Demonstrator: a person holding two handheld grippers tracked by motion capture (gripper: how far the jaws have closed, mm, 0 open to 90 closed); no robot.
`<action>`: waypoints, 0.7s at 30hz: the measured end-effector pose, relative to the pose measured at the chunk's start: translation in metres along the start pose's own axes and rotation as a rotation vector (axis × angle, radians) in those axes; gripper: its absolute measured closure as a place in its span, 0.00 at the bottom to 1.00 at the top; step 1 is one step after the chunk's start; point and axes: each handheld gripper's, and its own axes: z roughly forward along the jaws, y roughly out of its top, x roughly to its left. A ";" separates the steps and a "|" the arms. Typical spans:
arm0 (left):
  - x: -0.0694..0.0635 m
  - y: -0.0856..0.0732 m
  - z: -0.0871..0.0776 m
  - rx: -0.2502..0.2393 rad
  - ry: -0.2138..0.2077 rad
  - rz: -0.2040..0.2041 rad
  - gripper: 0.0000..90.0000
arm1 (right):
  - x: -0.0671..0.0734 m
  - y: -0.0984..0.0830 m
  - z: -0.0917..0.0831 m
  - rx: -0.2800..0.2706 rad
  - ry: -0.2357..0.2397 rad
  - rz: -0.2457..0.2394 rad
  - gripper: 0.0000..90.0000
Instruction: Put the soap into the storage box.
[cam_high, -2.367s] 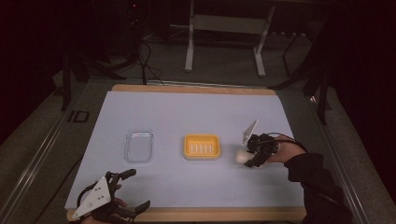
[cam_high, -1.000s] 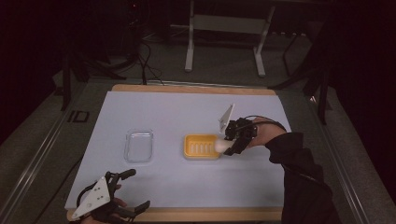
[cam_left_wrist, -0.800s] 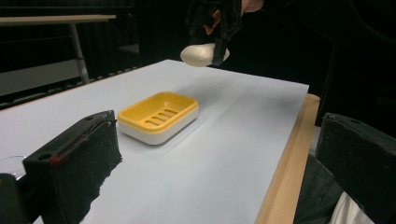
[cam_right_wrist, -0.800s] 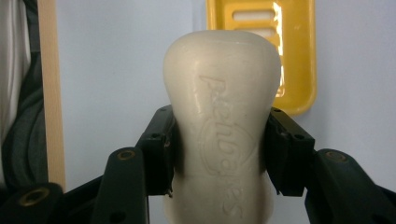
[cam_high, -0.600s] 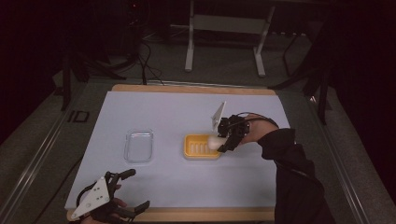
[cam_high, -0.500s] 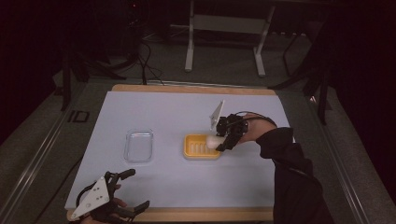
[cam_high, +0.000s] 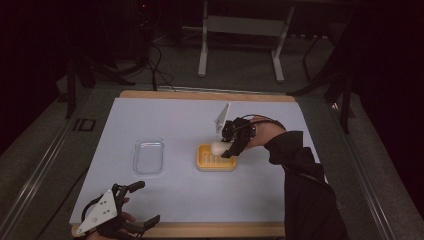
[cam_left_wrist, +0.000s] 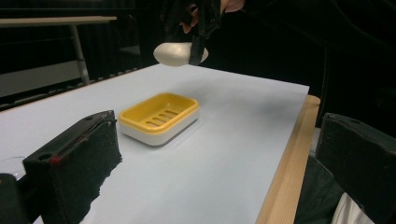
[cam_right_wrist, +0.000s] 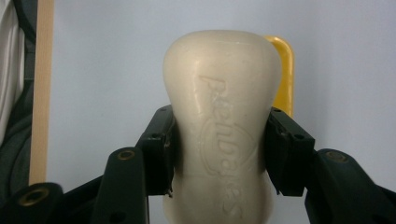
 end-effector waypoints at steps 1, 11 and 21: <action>0.000 0.000 0.000 0.000 -0.001 -0.001 0.00 | -0.001 0.001 0.001 0.000 -0.001 0.002 0.55; 0.000 0.000 -0.001 -0.004 -0.002 -0.001 0.00 | -0.010 0.012 0.019 -0.003 0.023 -0.042 0.55; 0.000 0.000 -0.001 -0.003 -0.012 -0.004 0.00 | -0.020 0.011 0.037 -0.003 0.055 -0.086 0.55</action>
